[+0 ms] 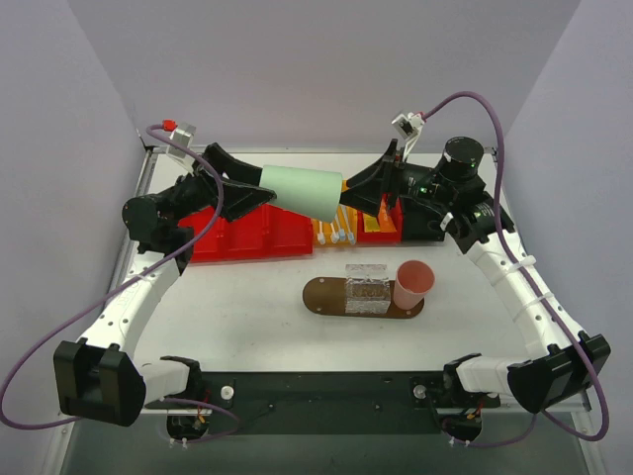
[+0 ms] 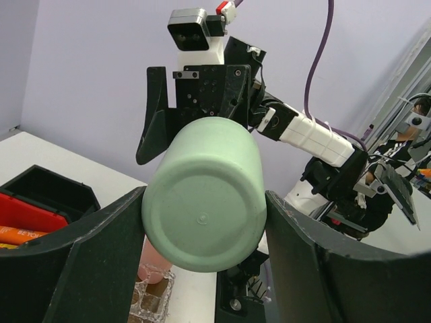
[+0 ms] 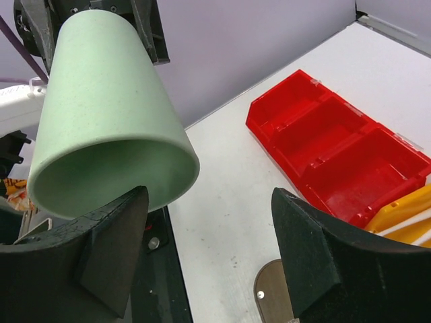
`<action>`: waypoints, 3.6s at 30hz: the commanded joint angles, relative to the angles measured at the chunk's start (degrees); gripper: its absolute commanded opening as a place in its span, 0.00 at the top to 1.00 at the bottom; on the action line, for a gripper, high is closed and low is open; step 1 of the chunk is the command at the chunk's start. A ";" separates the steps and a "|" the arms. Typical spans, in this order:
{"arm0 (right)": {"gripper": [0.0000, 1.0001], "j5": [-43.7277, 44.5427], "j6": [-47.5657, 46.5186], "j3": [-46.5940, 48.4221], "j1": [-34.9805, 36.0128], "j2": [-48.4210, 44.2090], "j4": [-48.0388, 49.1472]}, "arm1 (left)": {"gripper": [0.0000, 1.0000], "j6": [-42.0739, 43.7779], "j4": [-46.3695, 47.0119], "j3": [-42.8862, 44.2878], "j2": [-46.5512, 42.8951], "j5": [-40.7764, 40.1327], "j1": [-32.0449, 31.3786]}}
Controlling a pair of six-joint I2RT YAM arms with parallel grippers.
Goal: Prepare toiletry sets of a toothbrush and toothpaste on the tray
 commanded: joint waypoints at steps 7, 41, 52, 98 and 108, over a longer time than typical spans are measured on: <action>0.49 -2.44 4.89 1.09 4.45 4.96 9.47 | 1.00 -1.04 5.77 -2.21 -1.20 -2.89 -0.75; 1.00 54.89 -17.25 9.79 9.89 -0.41 -25.50 | 0.24 50.54 -57.39 12.80 -3.05 -26.59 -3.90; 1.00 79.55 -18.39 13.74 17.37 8.21 -24.80 | 0.28 59.86 -70.07 21.42 3.62 -46.65 -20.26; 1.00 74.73 -12.51 11.90 21.24 9.53 -25.59 | 1.00 62.58 -71.66 33.64 21.65 -54.75 -28.09; 0.39 66.64 -13.12 9.18 18.00 0.32 -27.00 | 1.00 77.61 -81.03 34.07 16.82 -55.98 -27.82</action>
